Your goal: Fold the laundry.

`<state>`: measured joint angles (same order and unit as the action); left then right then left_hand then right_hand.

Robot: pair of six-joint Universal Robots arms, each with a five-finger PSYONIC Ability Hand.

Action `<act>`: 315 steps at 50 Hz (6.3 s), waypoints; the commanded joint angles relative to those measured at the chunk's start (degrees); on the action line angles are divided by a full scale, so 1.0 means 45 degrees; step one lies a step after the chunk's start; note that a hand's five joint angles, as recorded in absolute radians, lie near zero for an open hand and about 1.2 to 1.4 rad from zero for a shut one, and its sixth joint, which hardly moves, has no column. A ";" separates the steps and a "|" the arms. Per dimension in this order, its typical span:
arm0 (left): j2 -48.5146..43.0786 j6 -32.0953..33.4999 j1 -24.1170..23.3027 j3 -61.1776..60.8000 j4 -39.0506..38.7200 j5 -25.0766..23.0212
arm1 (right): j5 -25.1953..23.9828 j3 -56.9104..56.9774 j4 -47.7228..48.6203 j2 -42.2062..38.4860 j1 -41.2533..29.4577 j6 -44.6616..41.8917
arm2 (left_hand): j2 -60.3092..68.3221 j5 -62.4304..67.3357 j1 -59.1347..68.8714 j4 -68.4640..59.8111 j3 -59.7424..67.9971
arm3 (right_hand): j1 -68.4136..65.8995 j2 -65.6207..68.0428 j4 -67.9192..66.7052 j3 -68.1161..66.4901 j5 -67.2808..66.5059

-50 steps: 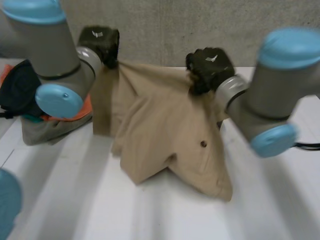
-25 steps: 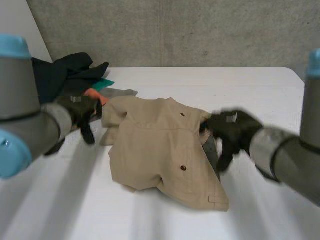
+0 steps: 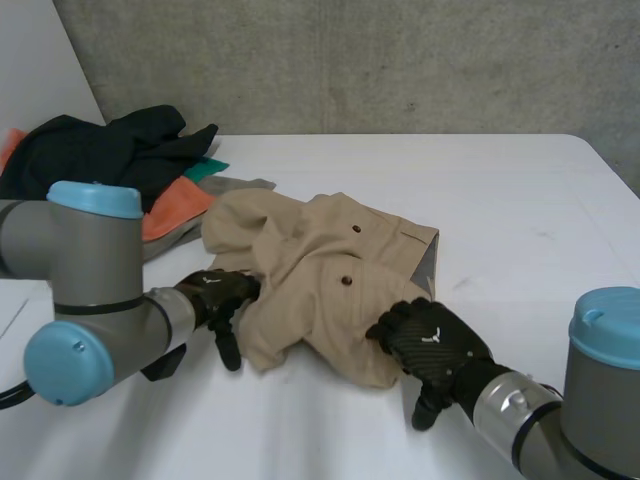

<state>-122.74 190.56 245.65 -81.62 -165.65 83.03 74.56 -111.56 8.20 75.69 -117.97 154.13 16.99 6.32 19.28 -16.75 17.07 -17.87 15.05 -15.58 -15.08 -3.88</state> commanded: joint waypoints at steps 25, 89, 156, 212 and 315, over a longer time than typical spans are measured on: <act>0.6140 0.0661 0.0020 0.8071 0.5611 0.1375 | 0.1247 0.9000 -0.3846 0.2435 0.1271 0.0316 | 1.4003 1.4152 1.3494 -1.4056 1.3984 | -1.3806 1.4434 -1.4315 -1.4426 -1.4693; 0.5186 0.3474 0.1115 -0.2541 0.2535 -0.0424 | -0.0610 0.4014 -0.5050 -0.0591 0.1078 -0.1457 | 0.5858 0.6007 0.5349 -0.5911 0.5840 | -0.4755 0.5383 -0.5264 -0.5375 -0.5642; 0.3647 0.4882 0.0236 -0.1185 0.0756 0.1350 | 0.0248 0.2214 -0.3738 0.0736 0.1843 -0.1371 | 1.4003 1.4152 1.3494 -1.4056 1.3984 | -0.1736 0.2364 -0.2245 -0.2356 -0.2623; 0.0773 0.4807 -0.0469 1.0254 0.0525 0.3382 | 0.3856 1.1266 -0.1775 -0.1939 0.0669 -0.1348 | 1.4003 1.4152 1.3494 -1.4056 1.3984 | -1.3806 1.4434 -1.4315 -1.4426 -1.4693; 0.0989 0.2789 -0.0135 0.3709 -0.3639 0.2251 | 0.2924 0.7060 0.2455 -0.3187 0.0005 -0.1712 | 1.4003 1.4152 1.3494 -1.4056 1.3984 | -1.3806 1.4434 -1.4315 -1.4426 -1.4693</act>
<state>-115.11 203.51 244.92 -49.34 -181.97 96.62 89.08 -69.10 24.13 64.43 -117.57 148.56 68.79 57.46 66.75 -68.91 68.41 -64.92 67.23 -68.73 -68.42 -58.66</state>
